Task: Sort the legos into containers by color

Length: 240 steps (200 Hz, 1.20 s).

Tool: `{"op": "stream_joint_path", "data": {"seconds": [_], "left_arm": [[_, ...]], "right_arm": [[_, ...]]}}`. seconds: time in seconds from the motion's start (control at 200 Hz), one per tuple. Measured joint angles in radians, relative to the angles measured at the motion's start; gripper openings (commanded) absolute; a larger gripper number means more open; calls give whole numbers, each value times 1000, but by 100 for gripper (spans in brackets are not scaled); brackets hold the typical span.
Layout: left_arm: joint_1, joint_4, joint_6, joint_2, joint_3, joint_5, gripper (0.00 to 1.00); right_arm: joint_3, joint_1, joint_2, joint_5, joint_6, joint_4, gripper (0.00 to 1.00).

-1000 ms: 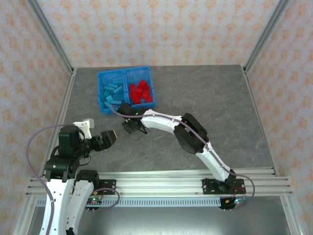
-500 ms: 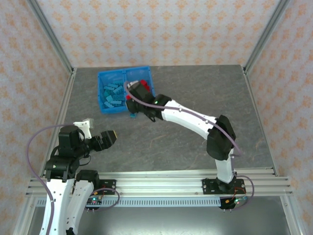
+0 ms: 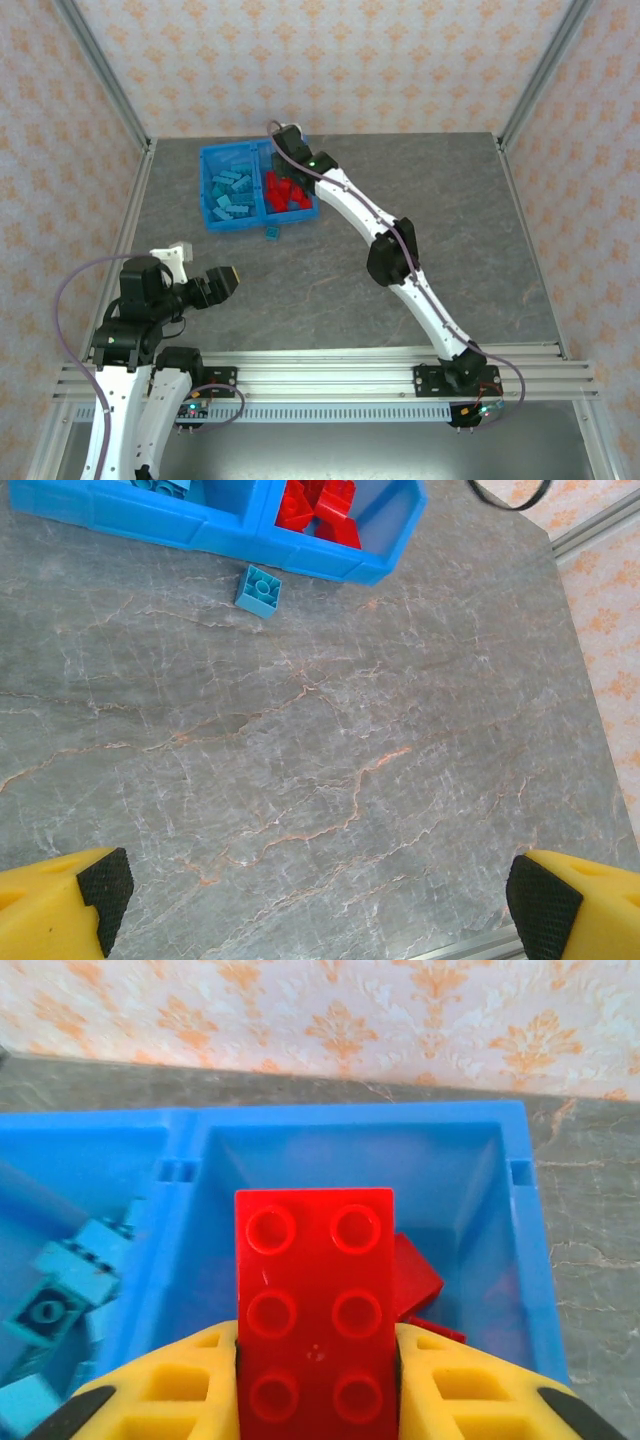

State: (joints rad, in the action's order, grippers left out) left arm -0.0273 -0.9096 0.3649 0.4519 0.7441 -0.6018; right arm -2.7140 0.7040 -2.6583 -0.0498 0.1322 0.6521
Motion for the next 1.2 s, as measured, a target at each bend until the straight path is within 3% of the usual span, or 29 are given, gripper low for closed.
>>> {"op": "stream_joint_path", "data": {"seconds": [0.095, 0.255, 0.465, 0.566, 0.711, 0.836, 0.971, 1.201], "left_arm": [[0, 0, 0, 0, 0, 0, 99], [0, 0, 0, 0, 0, 0, 99], [0, 0, 0, -1, 0, 20, 99], [0, 0, 3, -27, 0, 64, 99], [0, 2, 4, -97, 0, 113, 99], [0, 11, 18, -122, 0, 121, 99], [0, 29, 69, -108, 12, 132, 99], [34, 129, 159, -31, 23, 151, 99]], "right_arm": [[0, 2, -1, 35, -19, -4, 42], [-7, 11, 35, 79, -32, -36, 80], [40, 14, 226, 103, -1, 50, 83], [323, 16, 511, 118, 31, 65, 85], [1036, 38, 1122, 216, 85, -90, 95], [1447, 92, 1520, 281, 143, -136, 98], [1715, 112, 1796, 311, 222, -123, 99], [2011, 114, 2168, 379, 373, -58, 99]]}}
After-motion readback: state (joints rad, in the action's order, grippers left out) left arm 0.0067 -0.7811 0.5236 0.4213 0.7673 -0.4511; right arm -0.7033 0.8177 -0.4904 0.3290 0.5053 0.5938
